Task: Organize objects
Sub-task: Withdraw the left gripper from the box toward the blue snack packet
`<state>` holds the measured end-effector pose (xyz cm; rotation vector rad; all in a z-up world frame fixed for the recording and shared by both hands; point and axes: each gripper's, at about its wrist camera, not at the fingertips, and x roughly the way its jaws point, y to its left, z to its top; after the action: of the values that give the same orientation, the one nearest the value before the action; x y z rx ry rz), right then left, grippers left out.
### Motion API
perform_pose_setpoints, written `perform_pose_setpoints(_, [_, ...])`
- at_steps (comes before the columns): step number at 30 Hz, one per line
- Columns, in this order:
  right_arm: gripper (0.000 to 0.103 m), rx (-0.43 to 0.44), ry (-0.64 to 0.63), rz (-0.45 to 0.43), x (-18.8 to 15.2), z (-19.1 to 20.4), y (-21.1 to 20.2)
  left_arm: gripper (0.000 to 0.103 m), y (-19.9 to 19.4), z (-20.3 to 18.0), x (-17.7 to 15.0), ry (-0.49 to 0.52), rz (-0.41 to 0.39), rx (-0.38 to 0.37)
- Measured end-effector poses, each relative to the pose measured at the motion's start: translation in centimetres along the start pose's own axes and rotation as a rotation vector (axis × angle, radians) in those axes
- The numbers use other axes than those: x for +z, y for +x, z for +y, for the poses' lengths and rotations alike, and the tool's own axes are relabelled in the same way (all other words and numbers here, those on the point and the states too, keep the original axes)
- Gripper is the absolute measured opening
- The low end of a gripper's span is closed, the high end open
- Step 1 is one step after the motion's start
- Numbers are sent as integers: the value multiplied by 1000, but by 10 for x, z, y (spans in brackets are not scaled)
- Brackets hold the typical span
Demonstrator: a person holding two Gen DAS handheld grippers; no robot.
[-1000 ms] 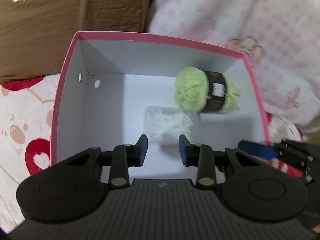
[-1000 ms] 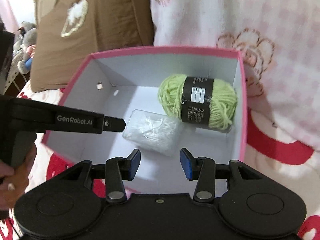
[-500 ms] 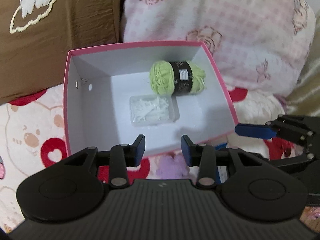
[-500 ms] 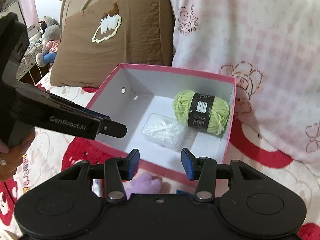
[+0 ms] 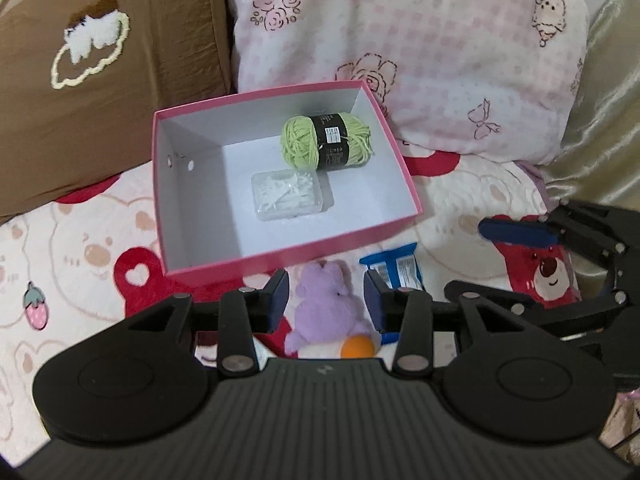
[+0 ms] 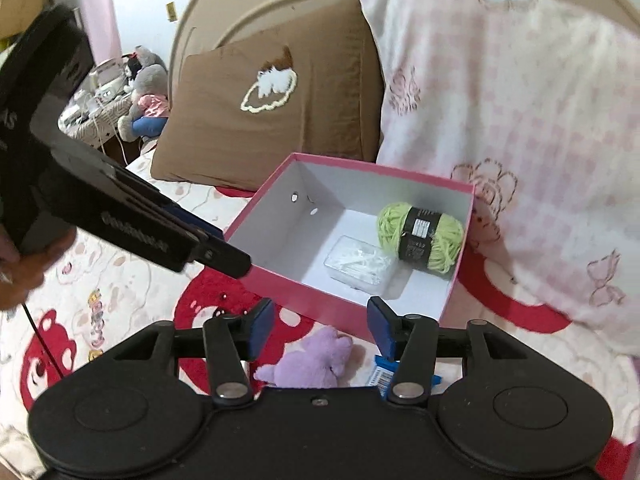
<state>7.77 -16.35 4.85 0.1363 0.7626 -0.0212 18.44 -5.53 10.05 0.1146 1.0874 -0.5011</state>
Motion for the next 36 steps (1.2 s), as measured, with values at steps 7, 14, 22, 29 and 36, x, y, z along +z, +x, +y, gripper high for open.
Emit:
perform_pose_setpoints(7, [69,-4,-81,-20,-7,11,-34,46,-31,-26,-26,52,-21,-40])
perform_pose_setpoints(14, [90,-69,-123,-24,-28,23,-46,50,-37,-40,-51,108,-52,-39])
perform_pose_setpoints(22, [91,-64,-145,-9,-52,19,-48,58,-25,-47,-66,96,-88,-61])
perform_pose_setpoints(29, [93,-39,-176,-3,-78,8,-35,64,-7,-57,-76,80,-146,-72])
perform_pose_setpoints(36, [93,-23,-148,-36,-100,-4,-12,73,23,-64,-86,55,-155,-82])
